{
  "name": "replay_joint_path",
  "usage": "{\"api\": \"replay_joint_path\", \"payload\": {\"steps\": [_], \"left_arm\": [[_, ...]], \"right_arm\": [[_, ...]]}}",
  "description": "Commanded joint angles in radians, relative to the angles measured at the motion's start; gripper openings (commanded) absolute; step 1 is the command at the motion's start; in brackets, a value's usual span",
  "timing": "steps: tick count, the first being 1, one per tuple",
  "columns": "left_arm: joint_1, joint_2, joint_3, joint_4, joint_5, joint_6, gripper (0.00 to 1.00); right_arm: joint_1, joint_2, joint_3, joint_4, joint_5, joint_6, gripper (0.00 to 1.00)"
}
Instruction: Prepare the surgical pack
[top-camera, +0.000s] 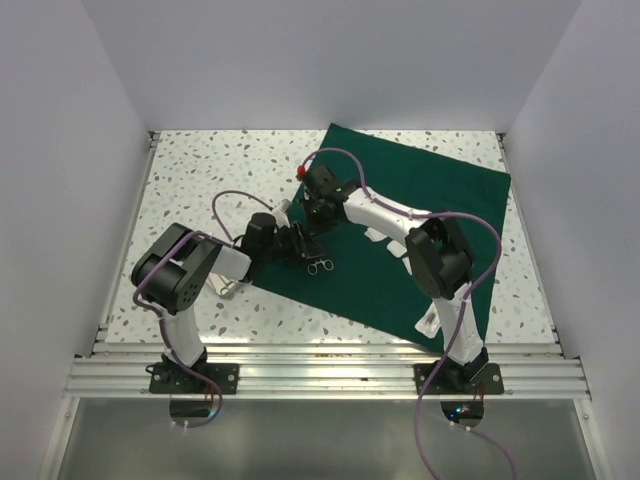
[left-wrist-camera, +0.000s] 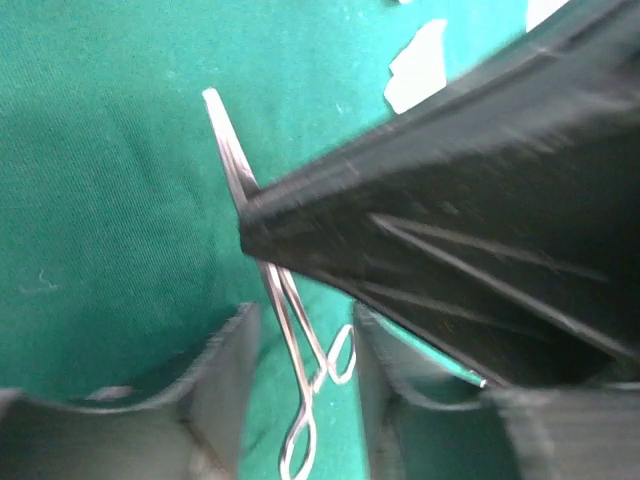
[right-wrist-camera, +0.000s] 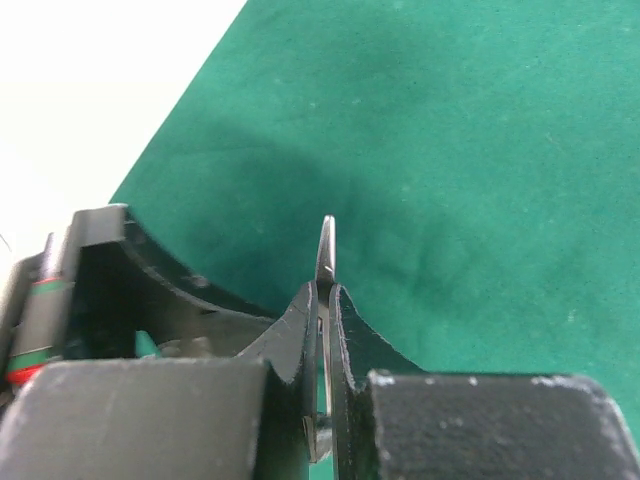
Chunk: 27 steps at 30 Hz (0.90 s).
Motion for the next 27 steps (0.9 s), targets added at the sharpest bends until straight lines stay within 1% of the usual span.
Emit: {"api": "replay_joint_path", "payload": {"steps": [1, 2, 3, 4, 5, 6, 8, 9, 11, 12, 13, 14, 15, 16, 17, 19, 20, 22, 23, 27], "left_arm": [[-0.005, 0.03, 0.045, 0.078, 0.024, -0.018, 0.42], [-0.005, 0.028, 0.045, 0.08, 0.027, -0.019, 0.29], [-0.003, 0.022, 0.045, 0.077, 0.032, -0.019, 0.22], [0.0, 0.013, 0.045, 0.064, 0.032, -0.013, 0.08], [0.0, -0.016, 0.043, 0.048, 0.029, -0.007, 0.03], [0.006, -0.036, 0.043, -0.007, 0.015, 0.016, 0.0], [0.018, -0.109, 0.026, -0.07, -0.01, 0.034, 0.0], [0.044, -0.133, 0.016, -0.115, -0.011, 0.041, 0.0], [0.082, -0.207, -0.03, -0.149, -0.001, 0.041, 0.0], [0.134, -0.235, -0.046, -0.211, 0.012, 0.048, 0.0], [0.165, -0.264, -0.07, -0.253, 0.016, 0.057, 0.0], [0.196, -0.331, -0.081, -0.34, 0.018, 0.07, 0.0], [0.255, -0.37, -0.099, -0.386, 0.006, 0.102, 0.0], [0.283, -0.412, -0.104, -0.437, -0.014, 0.122, 0.0], [0.338, -0.488, -0.106, -0.545, -0.066, 0.161, 0.0], [0.391, -0.583, -0.119, -0.629, -0.097, 0.194, 0.0], [0.418, -0.607, -0.125, -0.646, -0.102, 0.208, 0.0], [0.505, -0.642, -0.155, -0.651, -0.097, 0.231, 0.0], [0.545, -0.639, -0.159, -0.686, -0.077, 0.237, 0.0], [0.61, -0.567, -0.11, -0.761, -0.08, 0.295, 0.0]], "right_arm": [[-0.003, -0.085, -0.007, 0.036, -0.046, 0.025, 0.0], [-0.003, -0.086, -0.009, 0.032, -0.052, 0.026, 0.0], [-0.005, -0.092, -0.007, 0.027, -0.052, 0.023, 0.0], [-0.005, -0.097, -0.007, 0.018, -0.046, 0.019, 0.0], [-0.006, -0.105, -0.006, 0.001, -0.017, 0.013, 0.15], [-0.011, -0.12, -0.006, -0.01, -0.004, 0.009, 0.23], [-0.026, -0.146, -0.025, -0.022, 0.013, 0.011, 0.35], [-0.048, -0.16, -0.036, -0.022, 0.012, 0.012, 0.49], [-0.074, -0.21, -0.073, -0.02, 0.01, 0.008, 0.6], [-0.095, -0.23, -0.085, -0.025, 0.013, 0.002, 0.65], [-0.105, -0.264, -0.098, -0.036, 0.017, -0.006, 0.66], [-0.121, -0.284, -0.125, -0.039, 0.018, -0.023, 0.67], [-0.128, -0.302, -0.142, -0.042, 0.042, -0.03, 0.68], [-0.134, -0.342, -0.157, -0.046, 0.047, -0.037, 0.68], [-0.143, -0.362, -0.193, -0.045, 0.05, -0.046, 0.68], [-0.149, -0.419, -0.251, -0.031, 0.047, -0.049, 0.69], [-0.149, -0.433, -0.266, -0.028, 0.044, -0.049, 0.69], [-0.155, -0.471, -0.317, -0.011, 0.002, -0.046, 0.69], [-0.16, -0.482, -0.334, -0.007, -0.012, -0.043, 0.7], [-0.177, -0.536, -0.42, 0.019, -0.039, -0.032, 0.7]]}}
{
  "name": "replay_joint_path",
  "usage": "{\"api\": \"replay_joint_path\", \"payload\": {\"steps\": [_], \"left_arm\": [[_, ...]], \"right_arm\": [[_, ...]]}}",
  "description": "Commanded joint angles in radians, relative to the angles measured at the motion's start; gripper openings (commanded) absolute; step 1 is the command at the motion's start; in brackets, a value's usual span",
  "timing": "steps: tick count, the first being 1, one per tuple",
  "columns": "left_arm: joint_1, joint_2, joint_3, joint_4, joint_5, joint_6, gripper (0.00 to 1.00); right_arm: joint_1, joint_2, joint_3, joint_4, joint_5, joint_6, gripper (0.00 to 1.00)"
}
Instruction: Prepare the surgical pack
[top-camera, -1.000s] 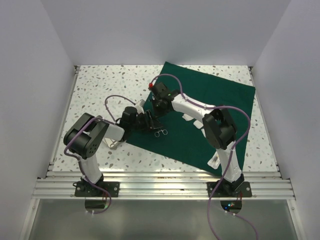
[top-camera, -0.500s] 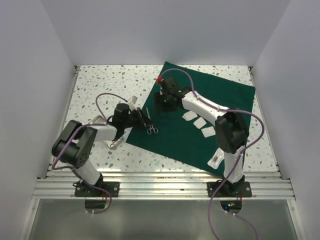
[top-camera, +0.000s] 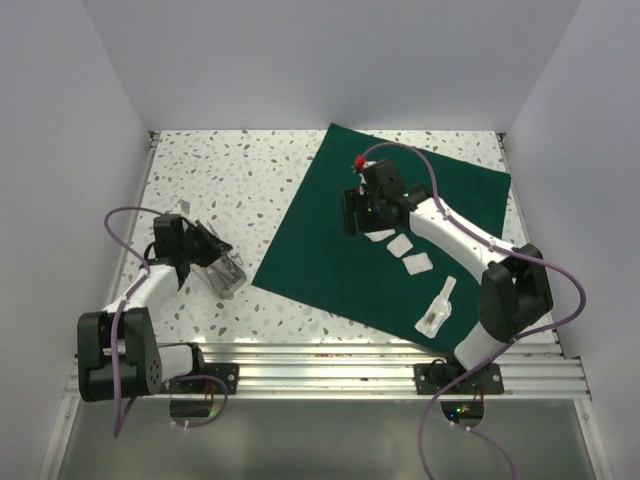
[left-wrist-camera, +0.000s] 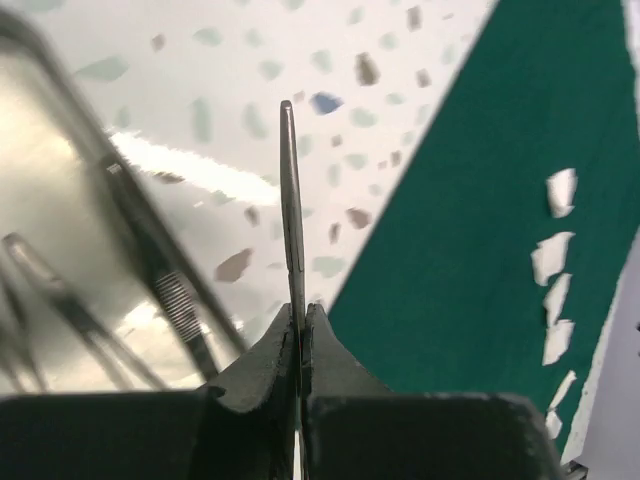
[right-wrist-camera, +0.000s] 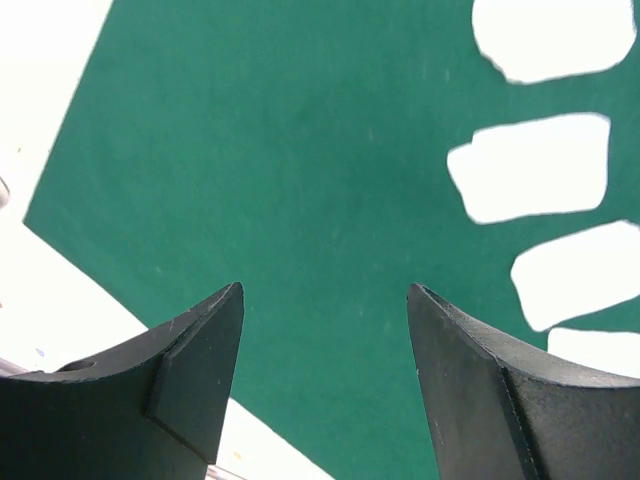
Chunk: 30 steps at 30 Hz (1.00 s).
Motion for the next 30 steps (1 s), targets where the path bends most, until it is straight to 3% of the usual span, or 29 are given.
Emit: {"api": "replay_joint_path", "payload": {"steps": [1, 13, 19, 25, 30], "left_arm": [[0.051, 0.061, 0.032, -0.137, -0.009, 0.089, 0.0], [0.114, 0.155, 0.026, -0.128, -0.002, 0.143, 0.0], [0.114, 0.088, 0.052, -0.171, 0.066, 0.161, 0.0], [0.112, -0.038, 0.158, -0.36, -0.077, 0.215, 0.0], [0.114, -0.081, 0.218, -0.487, -0.279, 0.222, 0.0]], "right_arm": [[-0.018, -0.065, -0.077, 0.029, -0.042, -0.008, 0.7], [-0.074, -0.179, -0.172, 0.026, -0.034, -0.022, 0.72], [-0.076, -0.176, -0.169, 0.023, -0.033, -0.023, 0.72], [-0.076, -0.164, -0.181, 0.04, -0.047, -0.023, 0.72], [-0.077, -0.141, -0.177, 0.052, -0.068, -0.029, 0.72]]}}
